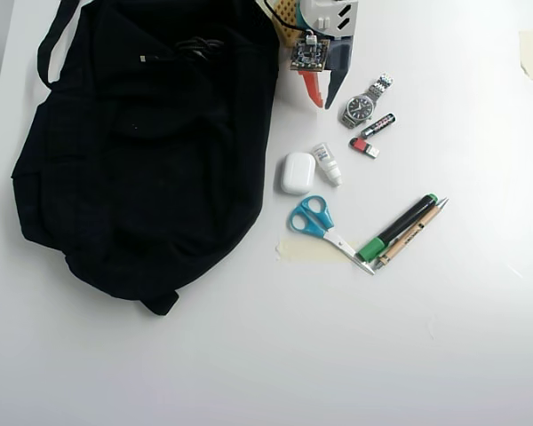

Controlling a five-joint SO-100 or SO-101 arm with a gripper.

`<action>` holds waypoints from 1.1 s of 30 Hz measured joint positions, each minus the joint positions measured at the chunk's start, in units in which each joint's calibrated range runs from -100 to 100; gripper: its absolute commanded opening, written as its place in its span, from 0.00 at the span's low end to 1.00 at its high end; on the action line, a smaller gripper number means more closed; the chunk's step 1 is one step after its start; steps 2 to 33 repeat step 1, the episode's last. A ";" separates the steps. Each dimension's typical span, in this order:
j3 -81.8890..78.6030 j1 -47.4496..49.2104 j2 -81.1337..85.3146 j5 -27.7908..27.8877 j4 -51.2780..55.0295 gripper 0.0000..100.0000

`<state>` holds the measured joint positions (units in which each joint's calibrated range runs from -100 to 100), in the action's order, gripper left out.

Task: Put the usbc cable into the black bag

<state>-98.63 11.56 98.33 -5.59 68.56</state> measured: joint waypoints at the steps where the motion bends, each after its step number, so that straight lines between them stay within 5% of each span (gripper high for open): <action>1: 0.00 0.00 0.00 2.05 0.00 0.02; 33: 0.00 0.00 0.00 2.05 0.00 0.02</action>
